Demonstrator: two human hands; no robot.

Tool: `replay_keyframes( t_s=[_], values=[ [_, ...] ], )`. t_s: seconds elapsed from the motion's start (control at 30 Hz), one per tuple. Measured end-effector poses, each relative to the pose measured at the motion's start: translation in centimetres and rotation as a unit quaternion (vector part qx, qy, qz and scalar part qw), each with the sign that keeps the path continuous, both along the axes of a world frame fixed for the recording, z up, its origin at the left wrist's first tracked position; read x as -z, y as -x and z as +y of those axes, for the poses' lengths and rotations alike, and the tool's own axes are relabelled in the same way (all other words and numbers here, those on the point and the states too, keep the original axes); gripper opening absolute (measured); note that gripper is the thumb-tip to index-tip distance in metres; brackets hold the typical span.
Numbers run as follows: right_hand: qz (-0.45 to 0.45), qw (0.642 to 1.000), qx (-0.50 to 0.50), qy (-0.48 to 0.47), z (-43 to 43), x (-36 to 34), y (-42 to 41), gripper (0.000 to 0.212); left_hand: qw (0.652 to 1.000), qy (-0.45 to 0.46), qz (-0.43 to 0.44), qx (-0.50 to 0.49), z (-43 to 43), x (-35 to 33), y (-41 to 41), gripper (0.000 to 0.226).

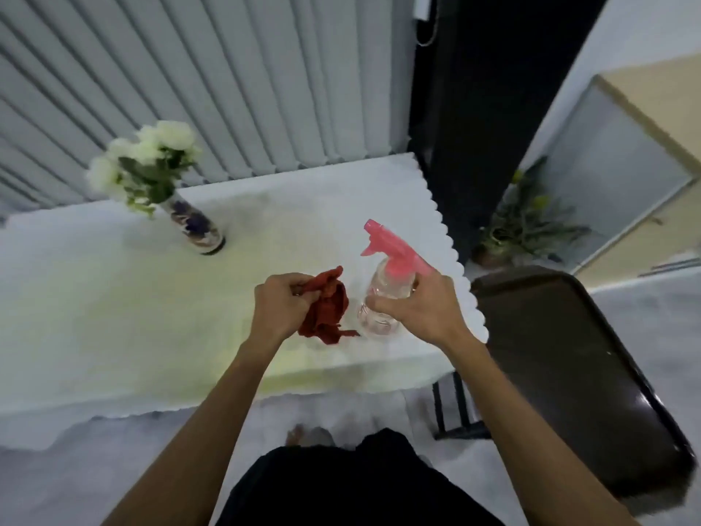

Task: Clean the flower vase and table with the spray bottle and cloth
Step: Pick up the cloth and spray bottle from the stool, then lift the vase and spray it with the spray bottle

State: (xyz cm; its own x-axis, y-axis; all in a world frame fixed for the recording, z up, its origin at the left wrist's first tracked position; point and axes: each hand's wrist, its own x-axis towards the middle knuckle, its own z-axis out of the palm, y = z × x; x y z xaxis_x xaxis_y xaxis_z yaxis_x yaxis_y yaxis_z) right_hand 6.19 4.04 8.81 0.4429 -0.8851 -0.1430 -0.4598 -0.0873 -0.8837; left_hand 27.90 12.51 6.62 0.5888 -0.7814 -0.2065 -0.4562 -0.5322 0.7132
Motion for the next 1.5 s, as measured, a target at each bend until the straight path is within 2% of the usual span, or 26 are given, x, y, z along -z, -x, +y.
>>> replay_keyframes(
  t_s=[0.13, 0.3, 0.43, 0.63, 0.77, 0.93, 1.07, 1.2, 1.33, 1.43, 1.5],
  values=[
    [-0.006, 0.995, -0.097, -0.005, 1.2, -0.2, -9.1, 0.046, 0.995, 0.006, -0.064, -0.076, 4.5, -0.2, -6.6, 0.016],
    [0.009, 0.983, -0.185, -0.008, 3.1, -0.1, -18.5, 0.046, 0.985, -0.009, -0.125, -0.122, 8.5, 1.6, -13.5, 0.027],
    [0.028, 0.977, -0.21, -0.003, 4.8, 1.0, -24.0, 0.056, 0.98, -0.055, -0.13, -0.139, 10.8, 5.7, -17.8, 0.033],
    [0.079, 0.976, -0.202, 0.012, 5.6, 3.0, -28.8, 0.047, 0.983, -0.101, -0.12, -0.093, 13.0, 10.3, -21.5, 0.034],
    [0.091, 0.979, -0.18, 0.014, 5.9, 3.6, -30.1, 0.046, 0.992, -0.11, -0.051, -0.044, 13.0, 8.4, -24.0, 0.049],
    [0.089, 0.981, -0.169, 0.023, 6.1, 4.0, -30.9, 0.054, 0.996, -0.026, -0.012, -0.084, 10.8, 4.1, -27.1, 0.029],
    [0.069, 0.976, -0.208, 0.023, 6.5, 3.8, -31.5, 0.062, 0.992, 0.022, 0.01, -0.121, 7.4, 2.2, -30.6, 0.03],
    [0.031, 0.976, -0.213, 0.002, 7.4, 2.1, -32.5, 0.037, 0.983, 0.076, 0.074, -0.149, 4.1, 1.2, -33.3, 0.049],
    [-0.003, 0.978, -0.21, -0.019, 7.8, 1.8, -32.4, 0.032, 0.975, 0.093, 0.158, -0.128, 2.2, 1.6, -35.5, 0.079],
    [0.0, 0.97, -0.242, -0.036, 7.8, 1.5, -32.1, 0.046, 0.97, 0.114, 0.188, -0.107, 1.5, 2.0, -36.7, 0.074],
    [0.0, 0.972, -0.23, -0.036, 7.8, 1.5, -31.8, 0.049, 0.97, 0.126, 0.183, -0.094, 0.9, 2.0, -37.1, 0.062]
  ],
)
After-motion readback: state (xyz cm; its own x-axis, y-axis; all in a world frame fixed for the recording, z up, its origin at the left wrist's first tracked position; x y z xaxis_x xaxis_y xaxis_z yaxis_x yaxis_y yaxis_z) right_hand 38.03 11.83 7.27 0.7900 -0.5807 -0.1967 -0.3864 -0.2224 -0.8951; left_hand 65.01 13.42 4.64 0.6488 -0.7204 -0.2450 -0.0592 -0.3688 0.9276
